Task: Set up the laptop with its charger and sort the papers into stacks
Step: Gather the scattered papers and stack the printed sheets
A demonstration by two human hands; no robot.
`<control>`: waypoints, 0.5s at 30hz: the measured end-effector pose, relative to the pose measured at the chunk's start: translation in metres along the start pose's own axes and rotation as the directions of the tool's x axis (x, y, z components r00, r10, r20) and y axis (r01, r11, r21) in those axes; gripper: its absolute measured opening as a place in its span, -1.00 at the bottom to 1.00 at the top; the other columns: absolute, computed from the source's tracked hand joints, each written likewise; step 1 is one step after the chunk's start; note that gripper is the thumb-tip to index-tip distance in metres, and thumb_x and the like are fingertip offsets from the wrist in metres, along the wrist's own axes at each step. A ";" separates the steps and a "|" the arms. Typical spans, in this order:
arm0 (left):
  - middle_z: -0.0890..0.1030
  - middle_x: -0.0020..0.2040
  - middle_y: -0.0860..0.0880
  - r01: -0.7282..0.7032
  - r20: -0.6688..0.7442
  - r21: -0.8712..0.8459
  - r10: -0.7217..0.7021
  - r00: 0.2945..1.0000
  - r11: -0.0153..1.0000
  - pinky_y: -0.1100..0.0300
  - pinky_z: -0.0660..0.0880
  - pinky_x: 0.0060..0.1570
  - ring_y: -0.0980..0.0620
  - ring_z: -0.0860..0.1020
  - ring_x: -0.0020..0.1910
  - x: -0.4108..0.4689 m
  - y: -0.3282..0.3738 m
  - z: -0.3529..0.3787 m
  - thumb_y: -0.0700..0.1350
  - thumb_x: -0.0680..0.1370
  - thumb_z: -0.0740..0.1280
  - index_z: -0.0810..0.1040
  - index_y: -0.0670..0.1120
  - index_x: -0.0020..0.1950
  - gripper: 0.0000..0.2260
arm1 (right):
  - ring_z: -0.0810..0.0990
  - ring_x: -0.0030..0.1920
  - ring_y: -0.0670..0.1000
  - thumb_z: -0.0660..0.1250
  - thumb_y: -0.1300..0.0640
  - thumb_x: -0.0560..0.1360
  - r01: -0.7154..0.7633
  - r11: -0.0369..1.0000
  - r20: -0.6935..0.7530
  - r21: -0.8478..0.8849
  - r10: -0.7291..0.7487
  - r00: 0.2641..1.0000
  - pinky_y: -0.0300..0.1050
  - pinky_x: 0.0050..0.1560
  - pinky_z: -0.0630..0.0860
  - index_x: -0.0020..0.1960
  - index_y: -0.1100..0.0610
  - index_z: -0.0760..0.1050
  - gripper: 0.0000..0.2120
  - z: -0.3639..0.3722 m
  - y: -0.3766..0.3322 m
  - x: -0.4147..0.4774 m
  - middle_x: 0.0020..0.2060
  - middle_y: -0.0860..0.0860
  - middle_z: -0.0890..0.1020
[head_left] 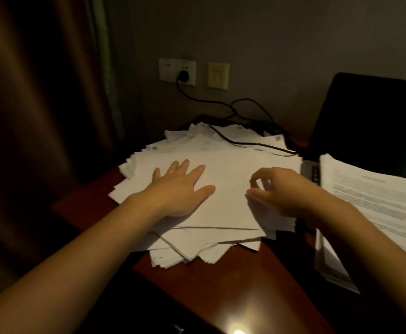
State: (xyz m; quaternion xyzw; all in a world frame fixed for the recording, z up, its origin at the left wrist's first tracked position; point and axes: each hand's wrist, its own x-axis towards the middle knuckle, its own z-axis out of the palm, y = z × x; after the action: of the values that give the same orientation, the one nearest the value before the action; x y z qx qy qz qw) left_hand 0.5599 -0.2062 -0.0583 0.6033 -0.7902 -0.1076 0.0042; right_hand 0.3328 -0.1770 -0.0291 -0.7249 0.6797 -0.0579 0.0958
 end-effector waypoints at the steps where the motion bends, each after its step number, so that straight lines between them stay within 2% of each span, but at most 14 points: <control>1: -0.15 0.66 0.01 -0.027 0.024 -0.003 0.027 0.999 1.000 -0.21 -0.18 0.55 -0.07 -0.16 0.63 -0.005 -0.005 0.000 0.42 0.59 -0.08 -0.14 0.23 0.63 -0.35 | 0.49 0.07 0.01 0.33 -0.16 0.55 -0.017 1.000 0.023 0.011 0.016 1.000 -0.11 0.03 0.45 0.38 -0.05 0.42 -0.56 0.000 -0.001 0.005 0.26 0.04 0.53; 3: -0.08 0.66 0.01 -0.074 0.039 0.021 0.073 0.997 0.997 -0.20 -0.12 0.56 -0.07 -0.09 0.63 -0.014 -0.008 -0.001 0.43 0.59 -0.06 -0.11 0.25 0.63 -0.35 | 0.48 0.07 0.02 0.37 -0.17 0.52 -0.046 0.998 0.035 0.032 0.045 0.998 -0.12 0.01 0.43 0.43 -0.03 0.37 -0.46 0.000 0.001 0.013 0.28 0.07 0.52; 5: 0.14 0.62 0.00 -0.107 -0.009 0.078 0.108 0.994 0.991 -0.15 0.09 0.51 -0.11 0.14 0.57 -0.019 -0.005 -0.007 0.40 0.59 0.03 0.06 0.25 0.61 -0.39 | 0.51 0.17 0.08 0.40 -0.19 0.48 -0.083 0.994 0.033 0.072 0.080 0.996 -0.12 0.03 0.43 0.46 0.00 0.35 -0.38 0.000 0.004 0.020 0.34 0.10 0.49; 7: 0.35 0.48 0.02 -0.126 -0.076 0.086 0.132 0.988 0.988 -0.08 0.26 0.39 -0.10 0.33 0.40 -0.011 -0.004 -0.018 0.34 0.60 0.14 0.27 0.23 0.54 -0.48 | 0.50 0.28 0.16 0.46 -0.23 0.41 -0.140 0.983 0.038 0.116 0.136 0.990 -0.08 0.05 0.46 0.50 0.01 0.30 -0.24 -0.001 0.007 0.023 0.42 0.13 0.42; 10: 0.38 0.44 0.02 -0.165 -0.060 0.017 0.166 0.984 0.986 -0.10 0.34 0.38 -0.06 0.37 0.37 0.019 -0.009 -0.033 0.32 0.56 0.27 0.38 0.20 0.47 -0.49 | 0.47 0.32 0.22 0.51 -0.27 0.32 -0.224 0.960 0.049 0.165 0.219 0.974 0.02 0.12 0.51 0.53 0.01 0.23 -0.09 -0.004 0.010 0.024 0.46 0.16 0.36; 12: 0.34 0.50 0.03 -0.160 0.005 -0.018 0.160 0.987 0.987 -0.10 0.35 0.41 -0.05 0.35 0.42 0.042 -0.013 -0.038 0.37 0.50 0.32 0.33 0.15 0.51 -0.36 | 0.46 0.33 0.21 0.52 -0.23 0.34 -0.236 0.955 0.040 0.181 0.233 0.972 0.04 0.16 0.51 0.52 0.02 0.26 -0.14 -0.005 0.010 0.024 0.45 0.15 0.39; 15: 0.40 0.47 0.03 -0.083 0.072 -0.106 0.091 0.993 0.991 -0.03 0.42 0.36 -0.03 0.43 0.35 0.066 -0.012 -0.047 0.39 0.40 0.43 0.32 0.05 0.53 -0.19 | 0.48 0.31 0.20 0.54 -0.14 0.36 -0.225 0.945 0.000 0.236 0.232 0.973 0.04 0.11 0.53 0.47 -0.01 0.33 -0.24 -0.006 0.012 0.025 0.42 0.12 0.43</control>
State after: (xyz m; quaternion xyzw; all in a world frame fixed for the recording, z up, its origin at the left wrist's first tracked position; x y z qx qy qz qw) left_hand 0.5596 -0.2799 -0.0225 0.5624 -0.8089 -0.1711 0.0094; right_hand 0.3217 -0.2025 -0.0274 -0.6240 0.7487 -0.1364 0.1773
